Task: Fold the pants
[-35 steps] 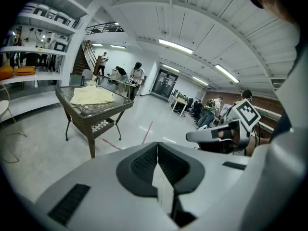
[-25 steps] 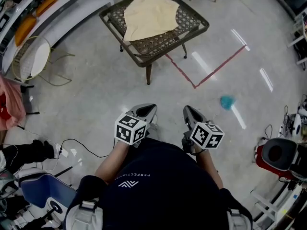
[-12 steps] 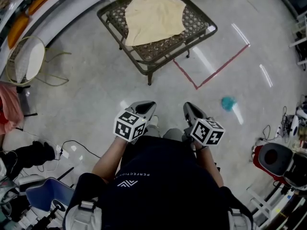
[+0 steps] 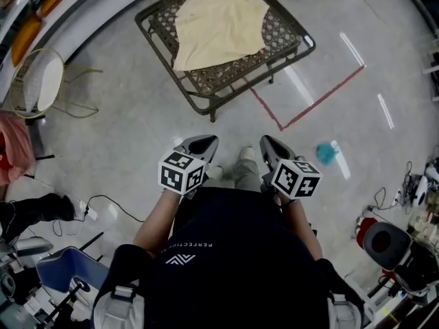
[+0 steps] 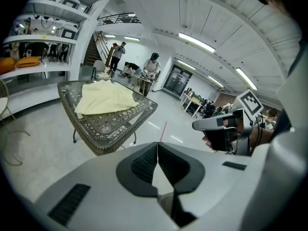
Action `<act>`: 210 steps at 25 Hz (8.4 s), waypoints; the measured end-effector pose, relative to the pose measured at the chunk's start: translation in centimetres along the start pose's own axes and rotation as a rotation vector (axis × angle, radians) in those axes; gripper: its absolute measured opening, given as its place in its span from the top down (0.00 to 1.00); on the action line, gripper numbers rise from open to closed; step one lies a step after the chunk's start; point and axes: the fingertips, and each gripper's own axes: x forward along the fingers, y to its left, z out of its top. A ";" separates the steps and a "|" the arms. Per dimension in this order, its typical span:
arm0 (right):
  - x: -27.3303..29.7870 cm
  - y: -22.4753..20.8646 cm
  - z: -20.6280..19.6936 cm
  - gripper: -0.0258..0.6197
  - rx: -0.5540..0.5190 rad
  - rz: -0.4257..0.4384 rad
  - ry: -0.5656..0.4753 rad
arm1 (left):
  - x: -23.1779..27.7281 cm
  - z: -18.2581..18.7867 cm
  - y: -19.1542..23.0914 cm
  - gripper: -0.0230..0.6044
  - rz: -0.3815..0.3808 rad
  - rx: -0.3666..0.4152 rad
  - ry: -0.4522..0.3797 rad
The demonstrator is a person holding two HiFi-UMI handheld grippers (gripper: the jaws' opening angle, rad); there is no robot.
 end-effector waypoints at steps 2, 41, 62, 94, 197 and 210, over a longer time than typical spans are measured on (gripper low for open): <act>0.4 -0.6 2.0 0.90 -0.029 0.036 0.004 | 1.3 1.5 -0.2 0.95 0.022 -0.013 -0.022; 15.4 -3.9 13.9 0.90 -0.199 0.188 0.201 | 8.2 9.8 13.6 0.95 0.267 -0.174 -0.024; 22.6 -7.1 16.1 0.90 -0.263 0.104 0.316 | 11.9 11.1 21.8 0.79 0.270 -0.118 0.096; 32.7 -11.4 14.0 0.67 -1.024 0.337 0.772 | 16.5 8.7 26.9 0.55 0.254 -0.055 0.427; 17.6 -7.3 7.8 0.89 -0.870 0.276 0.764 | 4.6 9.3 20.3 0.93 0.175 0.295 0.564; 18.6 -7.7 10.7 0.89 -0.855 0.250 0.703 | 7.4 15.0 22.4 0.93 0.259 0.352 0.517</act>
